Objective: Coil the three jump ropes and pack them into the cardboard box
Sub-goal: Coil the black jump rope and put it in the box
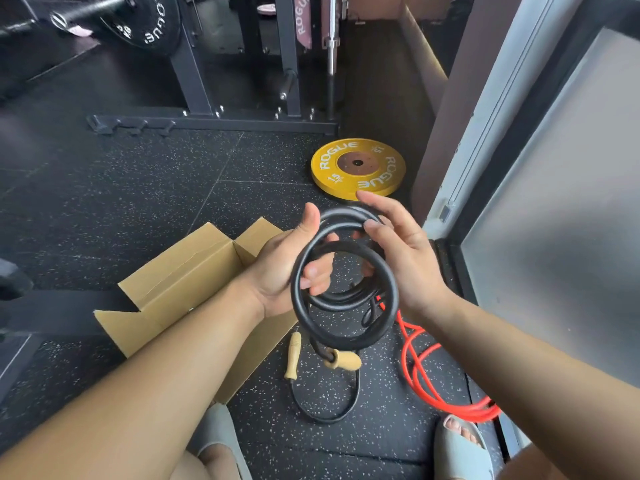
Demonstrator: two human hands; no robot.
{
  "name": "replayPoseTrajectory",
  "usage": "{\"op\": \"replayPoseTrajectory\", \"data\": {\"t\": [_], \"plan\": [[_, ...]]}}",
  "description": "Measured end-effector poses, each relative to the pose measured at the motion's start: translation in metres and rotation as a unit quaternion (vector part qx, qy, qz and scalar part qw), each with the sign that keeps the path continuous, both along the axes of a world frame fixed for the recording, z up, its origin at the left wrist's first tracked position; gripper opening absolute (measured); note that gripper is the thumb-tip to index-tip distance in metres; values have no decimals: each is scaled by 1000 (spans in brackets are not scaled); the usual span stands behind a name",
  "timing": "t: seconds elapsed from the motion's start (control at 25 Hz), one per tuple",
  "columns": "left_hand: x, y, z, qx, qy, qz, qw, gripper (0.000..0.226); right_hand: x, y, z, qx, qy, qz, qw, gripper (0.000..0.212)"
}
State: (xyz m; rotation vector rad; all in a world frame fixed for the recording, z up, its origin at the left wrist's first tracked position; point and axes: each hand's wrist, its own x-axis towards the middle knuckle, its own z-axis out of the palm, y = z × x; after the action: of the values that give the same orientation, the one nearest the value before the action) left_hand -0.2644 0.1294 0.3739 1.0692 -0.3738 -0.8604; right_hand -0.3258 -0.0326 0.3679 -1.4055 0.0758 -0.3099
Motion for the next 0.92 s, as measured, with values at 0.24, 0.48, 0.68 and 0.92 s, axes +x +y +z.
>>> {"op": "replayPoseTrajectory", "data": {"t": [0.24, 0.48, 0.68, 0.92], "plan": [[3, 1, 7, 41, -40, 87, 995, 34, 6, -32, 4, -128, -9, 223, 966, 92], [3, 4, 2, 55, -90, 53, 993, 77, 8, -27, 6, -285, -60, 72, 954, 59], [4, 9, -6, 50, -68, -49, 995, 51, -3, -17, 0, -256, -94, -34, 961, 51], [3, 3, -1, 33, 7, -42, 999, 38, -7, -20, 10, -293, -81, -49, 951, 39]]}}
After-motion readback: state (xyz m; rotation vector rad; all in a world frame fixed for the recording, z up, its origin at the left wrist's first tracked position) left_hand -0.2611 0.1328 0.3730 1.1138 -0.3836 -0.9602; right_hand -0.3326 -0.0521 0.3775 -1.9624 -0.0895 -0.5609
